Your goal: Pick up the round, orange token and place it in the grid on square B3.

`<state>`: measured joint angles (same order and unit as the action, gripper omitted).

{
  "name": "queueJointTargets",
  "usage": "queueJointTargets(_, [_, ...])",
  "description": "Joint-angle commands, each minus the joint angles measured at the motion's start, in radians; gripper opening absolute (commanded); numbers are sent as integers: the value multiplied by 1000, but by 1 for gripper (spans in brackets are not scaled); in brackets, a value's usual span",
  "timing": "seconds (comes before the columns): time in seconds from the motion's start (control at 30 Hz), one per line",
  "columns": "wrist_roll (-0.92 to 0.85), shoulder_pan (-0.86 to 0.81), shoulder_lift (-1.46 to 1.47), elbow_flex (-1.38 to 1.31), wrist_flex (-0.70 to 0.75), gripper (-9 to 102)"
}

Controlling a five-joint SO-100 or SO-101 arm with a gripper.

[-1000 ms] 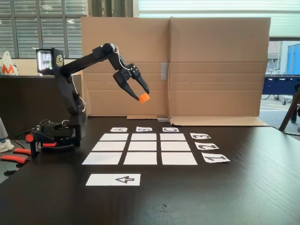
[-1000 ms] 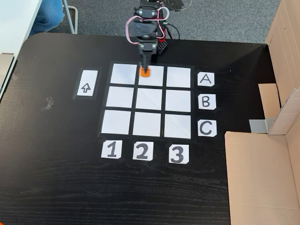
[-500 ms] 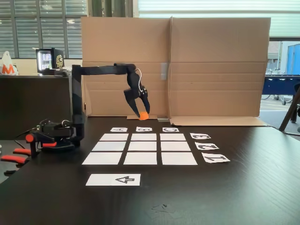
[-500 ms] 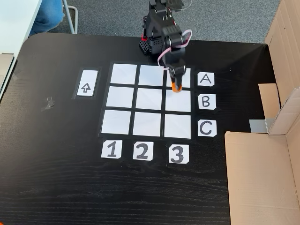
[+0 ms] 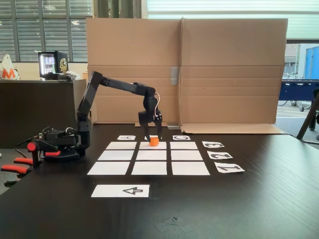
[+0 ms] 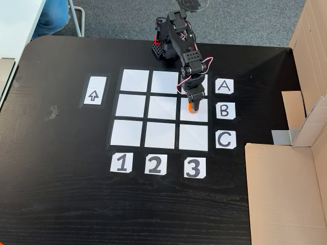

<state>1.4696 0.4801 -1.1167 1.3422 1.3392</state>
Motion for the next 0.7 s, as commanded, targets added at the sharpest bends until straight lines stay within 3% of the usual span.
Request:
queueJointTargets(0.0, [12, 14, 6, -43, -17, -1])
queueJointTargets(0.23, [14, 15, 12, -41, -9, 0])
queueJointTargets(0.43, [35, 18, 0, 41, 8, 48])
queueJointTargets(0.67, [37, 3, -106, 135, -2, 55])
